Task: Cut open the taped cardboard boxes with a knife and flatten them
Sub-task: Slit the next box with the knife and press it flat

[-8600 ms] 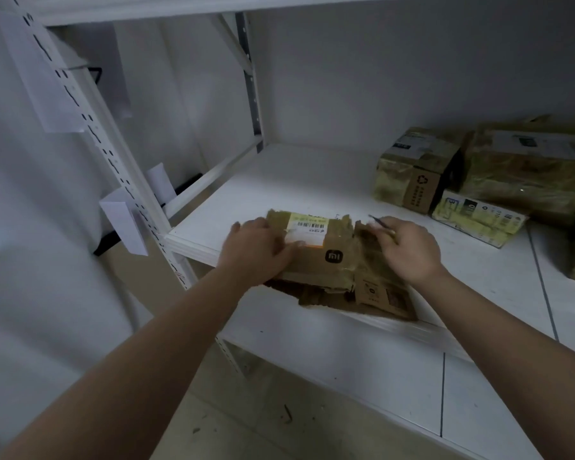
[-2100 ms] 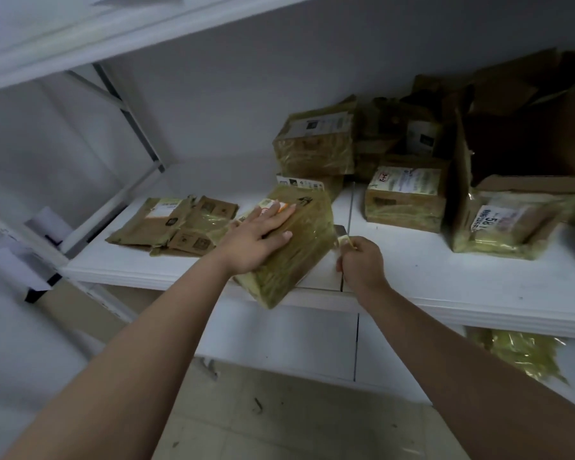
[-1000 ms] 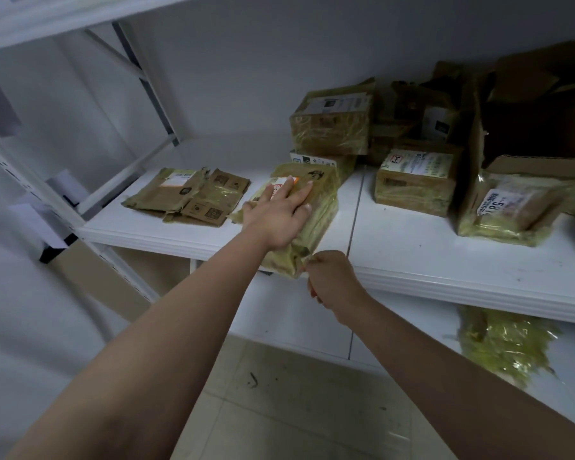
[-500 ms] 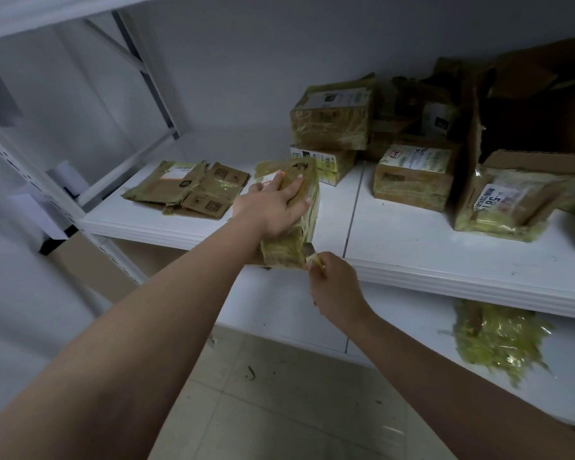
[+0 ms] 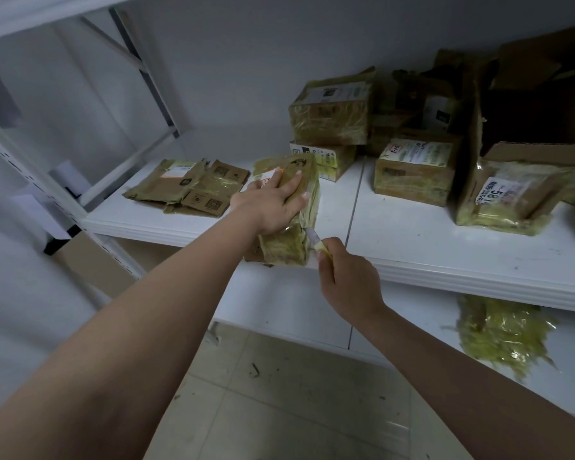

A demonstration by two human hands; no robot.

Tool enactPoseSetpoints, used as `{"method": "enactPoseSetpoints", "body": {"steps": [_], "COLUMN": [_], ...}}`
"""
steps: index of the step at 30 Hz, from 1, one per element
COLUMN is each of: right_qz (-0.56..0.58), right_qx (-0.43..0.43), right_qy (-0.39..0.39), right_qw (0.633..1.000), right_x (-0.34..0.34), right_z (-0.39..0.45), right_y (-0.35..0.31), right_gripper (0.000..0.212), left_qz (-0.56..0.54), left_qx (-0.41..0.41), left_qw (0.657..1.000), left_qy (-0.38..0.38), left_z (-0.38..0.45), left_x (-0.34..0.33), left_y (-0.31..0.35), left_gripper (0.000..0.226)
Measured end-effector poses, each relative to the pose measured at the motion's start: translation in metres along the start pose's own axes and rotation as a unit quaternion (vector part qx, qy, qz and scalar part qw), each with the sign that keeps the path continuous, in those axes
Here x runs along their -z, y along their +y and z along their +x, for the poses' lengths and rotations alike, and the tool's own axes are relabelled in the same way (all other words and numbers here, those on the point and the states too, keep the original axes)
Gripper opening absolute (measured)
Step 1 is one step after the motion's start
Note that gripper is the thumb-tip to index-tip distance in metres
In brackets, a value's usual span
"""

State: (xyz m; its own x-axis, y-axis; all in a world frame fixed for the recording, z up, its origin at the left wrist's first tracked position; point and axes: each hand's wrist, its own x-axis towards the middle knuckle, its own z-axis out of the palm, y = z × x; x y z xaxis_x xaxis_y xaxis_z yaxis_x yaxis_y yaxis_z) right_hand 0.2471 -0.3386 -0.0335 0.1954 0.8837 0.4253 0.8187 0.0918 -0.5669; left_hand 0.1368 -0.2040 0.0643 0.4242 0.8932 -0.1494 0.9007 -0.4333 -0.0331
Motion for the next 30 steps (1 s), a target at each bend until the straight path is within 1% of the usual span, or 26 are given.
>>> {"method": "enactPoseSetpoints", "body": {"steps": [5,8,12,18,20,22,25,28,30], "right_qz": [0.012,-0.011,-0.045,-0.052,-0.075,-0.098,-0.085,-0.028,-0.003], "right_qx": [0.028,0.031,0.036,0.014,0.003,-0.01,-0.001,0.015,0.011], "right_qy": [0.047,0.052,0.053,0.01,-0.018,-0.06,-0.081,-0.033,0.018], "right_qw": [0.998,0.998,0.997,0.998,0.997,0.993,0.993,0.999,1.0], "right_x": [-0.005,-0.006,-0.009,-0.03,-0.04,-0.045,-0.039,-0.023,-0.014], "right_z": [-0.002,-0.002,0.0,-0.01,-0.02,-0.026,-0.024,-0.024,-0.021], "right_y": [0.001,-0.001,-0.004,0.002,0.009,0.015,0.018,0.022,0.028], "right_gripper": [0.034,0.032,0.023,0.021,0.017,0.02,0.02,0.022,0.024], "left_qz": [0.0,-0.002,0.0,0.002,0.0,0.0,0.001,-0.015,-0.08], "left_qx": [0.0,-0.001,-0.002,-0.003,-0.003,-0.005,-0.003,-0.018,-0.072], "left_qw": [1.0,1.0,1.0,1.0,1.0,1.0,1.0,1.0,0.994], "left_qy": [0.004,0.003,0.006,0.001,-0.001,-0.006,-0.012,-0.009,-0.018], "left_z": [0.0,-0.001,0.0,0.001,0.001,0.0,0.0,0.0,-0.001], "left_x": [0.001,0.001,0.0,0.001,0.002,0.003,0.004,0.008,0.012], "left_y": [0.0,0.001,0.0,0.002,0.001,0.002,0.003,0.003,-0.005], "left_gripper": [0.06,0.059,0.06,0.061,0.061,0.062,0.063,0.065,0.073]}}
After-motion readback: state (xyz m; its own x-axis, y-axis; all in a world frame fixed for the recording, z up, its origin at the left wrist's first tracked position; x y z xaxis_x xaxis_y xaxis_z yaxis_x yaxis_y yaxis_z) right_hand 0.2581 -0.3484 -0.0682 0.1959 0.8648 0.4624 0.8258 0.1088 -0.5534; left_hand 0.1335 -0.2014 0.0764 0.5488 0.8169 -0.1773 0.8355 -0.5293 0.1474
